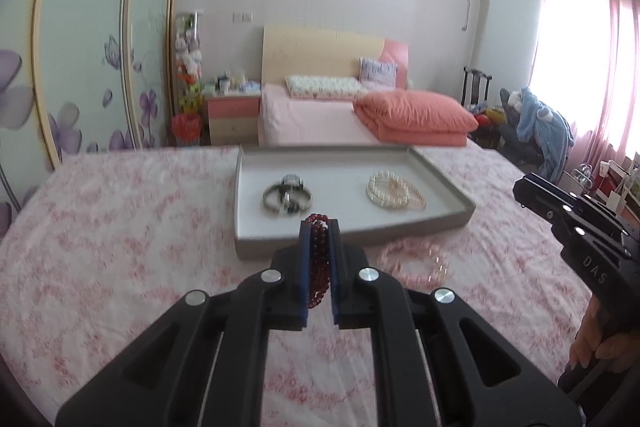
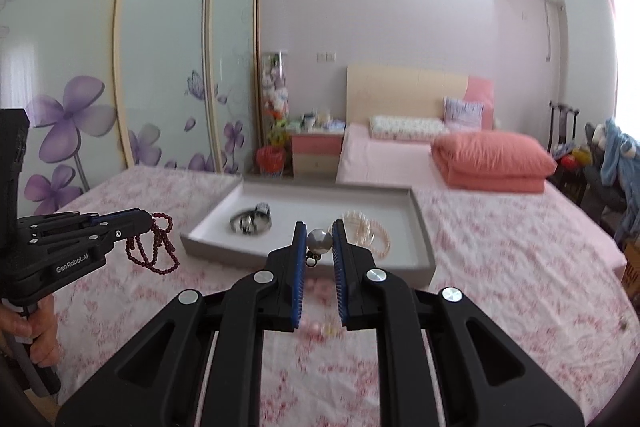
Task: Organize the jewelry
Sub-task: 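Lift the pearl earring and dark red bead necklace and carry both toward the tray, then lower both held items into the gray tray and open both tools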
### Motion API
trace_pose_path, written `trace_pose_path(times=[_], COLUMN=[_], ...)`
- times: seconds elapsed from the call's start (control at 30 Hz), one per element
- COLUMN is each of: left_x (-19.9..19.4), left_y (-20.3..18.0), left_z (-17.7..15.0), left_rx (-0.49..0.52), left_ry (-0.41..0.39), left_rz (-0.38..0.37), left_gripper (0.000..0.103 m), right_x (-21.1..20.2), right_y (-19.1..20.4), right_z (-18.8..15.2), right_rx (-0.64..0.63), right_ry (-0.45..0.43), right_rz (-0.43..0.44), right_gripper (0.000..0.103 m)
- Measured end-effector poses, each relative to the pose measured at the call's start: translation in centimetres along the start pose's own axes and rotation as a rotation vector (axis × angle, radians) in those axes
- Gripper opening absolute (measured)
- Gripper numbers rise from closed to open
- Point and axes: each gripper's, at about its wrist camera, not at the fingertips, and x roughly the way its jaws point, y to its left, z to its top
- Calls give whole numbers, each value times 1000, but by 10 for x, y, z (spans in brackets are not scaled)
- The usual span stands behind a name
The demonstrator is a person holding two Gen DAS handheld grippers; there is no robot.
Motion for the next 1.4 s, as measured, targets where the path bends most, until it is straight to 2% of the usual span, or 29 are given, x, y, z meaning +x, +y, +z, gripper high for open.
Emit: trace_pose_path(times=[0.27,0.77,0.93,1.17,1.4], left_x=[-7,22,42,81,126], left_y=[-16,-13,-10,-3,8], left_z=[18,38,48,55,53], left_rx=[43,23,10,-10,-33], left_ry=[-92,-107,-109,-68,4], left_rz=[33,51,45,41,42], left_gripper=[9,9,9,9,9], right_x=[-2,28,48,83,133], right_y=[1,-3,-5,-12,-23], right_z=[14,36,41,42,35], right_rx=[-11,4,23,46,118], right_ry=[-94,-136,-120,-57,62], right_rz=[-53,-51,-47,-30,17], right_gripper=[14,14,14,14,14])
